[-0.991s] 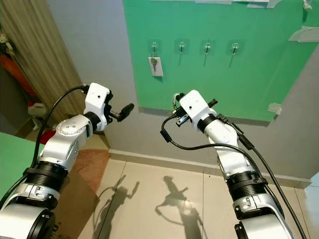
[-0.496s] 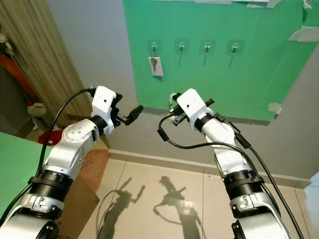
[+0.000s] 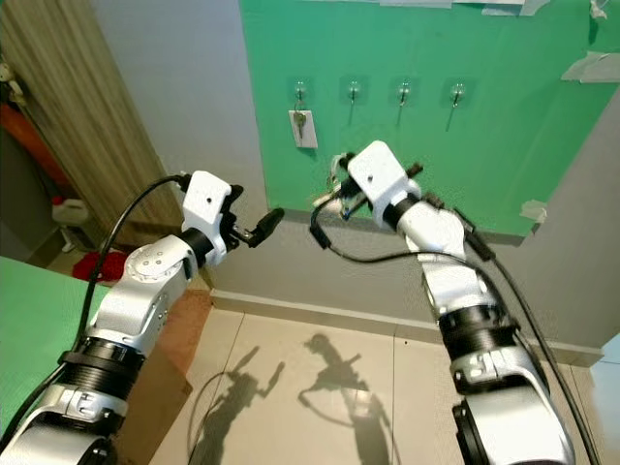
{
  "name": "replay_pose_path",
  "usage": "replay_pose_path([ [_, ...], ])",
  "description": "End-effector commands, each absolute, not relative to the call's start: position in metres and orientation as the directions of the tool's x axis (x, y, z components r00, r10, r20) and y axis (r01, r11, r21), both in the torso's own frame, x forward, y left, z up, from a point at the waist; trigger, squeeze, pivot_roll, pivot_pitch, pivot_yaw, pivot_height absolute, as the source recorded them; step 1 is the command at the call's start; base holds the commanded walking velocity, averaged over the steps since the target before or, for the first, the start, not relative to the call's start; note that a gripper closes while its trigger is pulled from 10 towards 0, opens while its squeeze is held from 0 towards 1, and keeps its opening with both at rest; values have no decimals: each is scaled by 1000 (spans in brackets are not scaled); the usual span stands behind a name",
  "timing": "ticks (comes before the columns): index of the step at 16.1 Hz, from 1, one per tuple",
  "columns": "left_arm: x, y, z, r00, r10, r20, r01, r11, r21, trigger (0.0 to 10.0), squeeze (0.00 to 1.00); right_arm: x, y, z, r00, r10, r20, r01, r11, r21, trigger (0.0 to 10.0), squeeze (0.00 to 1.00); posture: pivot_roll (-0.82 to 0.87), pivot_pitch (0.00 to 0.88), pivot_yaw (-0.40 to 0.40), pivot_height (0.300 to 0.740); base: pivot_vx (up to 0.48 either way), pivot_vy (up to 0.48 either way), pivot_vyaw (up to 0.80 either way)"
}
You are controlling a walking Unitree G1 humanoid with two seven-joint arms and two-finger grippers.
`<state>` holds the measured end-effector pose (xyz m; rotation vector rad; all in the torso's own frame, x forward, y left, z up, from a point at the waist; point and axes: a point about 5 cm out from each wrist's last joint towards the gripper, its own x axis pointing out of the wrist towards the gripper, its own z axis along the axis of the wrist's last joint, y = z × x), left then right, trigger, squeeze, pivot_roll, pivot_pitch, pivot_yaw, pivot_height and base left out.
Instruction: Hang keys on a hook
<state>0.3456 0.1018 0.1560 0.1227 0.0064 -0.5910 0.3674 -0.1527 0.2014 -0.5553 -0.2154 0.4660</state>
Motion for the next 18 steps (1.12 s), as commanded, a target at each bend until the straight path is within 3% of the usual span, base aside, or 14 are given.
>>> replay_pose_path([
  [1,344,102,157,828,-559,-37,560,821,113,10000,0,369,-150,213,860,498,111,-370,759,-536,0,0,-165,0,86,740,0,0,0],
  [11,358,85,183,764,-645,31,637,761,124,10000,0,361,-144,226,809,558,185,-474,805,-357,0,0,-196,0,104,740,0,0,0],
  [18,363,81,197,736,-672,77,661,739,129,10000,0,350,-133,232,756,622,203,-569,779,-264,0,0,-203,0,107,740,0,0,0],
])
